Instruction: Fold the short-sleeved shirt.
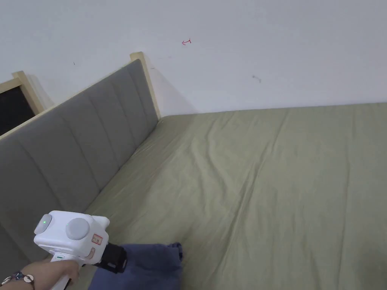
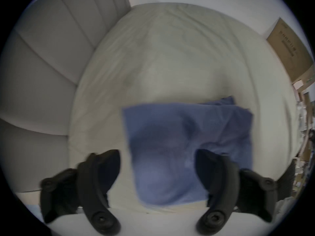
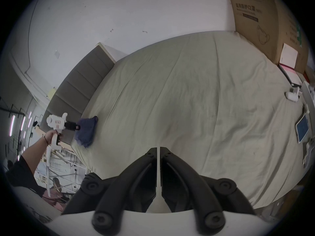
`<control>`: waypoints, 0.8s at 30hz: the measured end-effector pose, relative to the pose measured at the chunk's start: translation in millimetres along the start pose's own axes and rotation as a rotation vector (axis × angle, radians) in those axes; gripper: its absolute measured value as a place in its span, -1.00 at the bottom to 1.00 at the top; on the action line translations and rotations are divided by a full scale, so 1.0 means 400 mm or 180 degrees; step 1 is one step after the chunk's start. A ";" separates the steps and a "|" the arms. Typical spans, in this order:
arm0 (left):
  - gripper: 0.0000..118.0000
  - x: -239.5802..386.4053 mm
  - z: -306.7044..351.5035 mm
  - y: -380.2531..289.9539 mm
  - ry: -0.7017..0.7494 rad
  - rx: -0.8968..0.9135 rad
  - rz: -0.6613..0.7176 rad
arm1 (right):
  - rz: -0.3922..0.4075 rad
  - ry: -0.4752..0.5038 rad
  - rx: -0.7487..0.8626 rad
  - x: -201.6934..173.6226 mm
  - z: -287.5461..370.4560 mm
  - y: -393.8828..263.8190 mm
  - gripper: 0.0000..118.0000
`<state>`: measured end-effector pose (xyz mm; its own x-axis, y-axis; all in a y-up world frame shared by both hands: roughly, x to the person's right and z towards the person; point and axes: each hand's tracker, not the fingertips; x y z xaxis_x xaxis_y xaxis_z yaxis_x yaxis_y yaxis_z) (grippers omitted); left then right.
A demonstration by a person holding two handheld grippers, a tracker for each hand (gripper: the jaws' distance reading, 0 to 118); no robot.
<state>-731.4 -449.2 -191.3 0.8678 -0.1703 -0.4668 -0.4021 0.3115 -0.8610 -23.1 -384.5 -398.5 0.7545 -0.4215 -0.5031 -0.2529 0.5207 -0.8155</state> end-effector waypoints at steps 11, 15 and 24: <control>0.89 0.034 0.176 -0.107 0.0196 0.0885 0.0116 | 0.0159 -0.0110 0.0046 -0.008 -0.007 0.001 -0.95; -0.31 0.126 0.202 -0.173 -0.0460 0.0699 0.0286 | 0.0171 -0.0107 0.0060 -0.005 -0.004 0.001 -0.95; -0.98 0.541 0.404 -0.248 -0.1508 0.1961 0.0432 | 0.0647 -0.0028 0.0873 -0.059 0.091 -0.020 -0.95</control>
<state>-456.5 -365.7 -174.3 0.9105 0.2795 -0.3048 -0.3992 0.7865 -0.4712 -16.8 -351.5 -369.8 0.7108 -0.2828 -0.6440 -0.2273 0.7742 -0.5908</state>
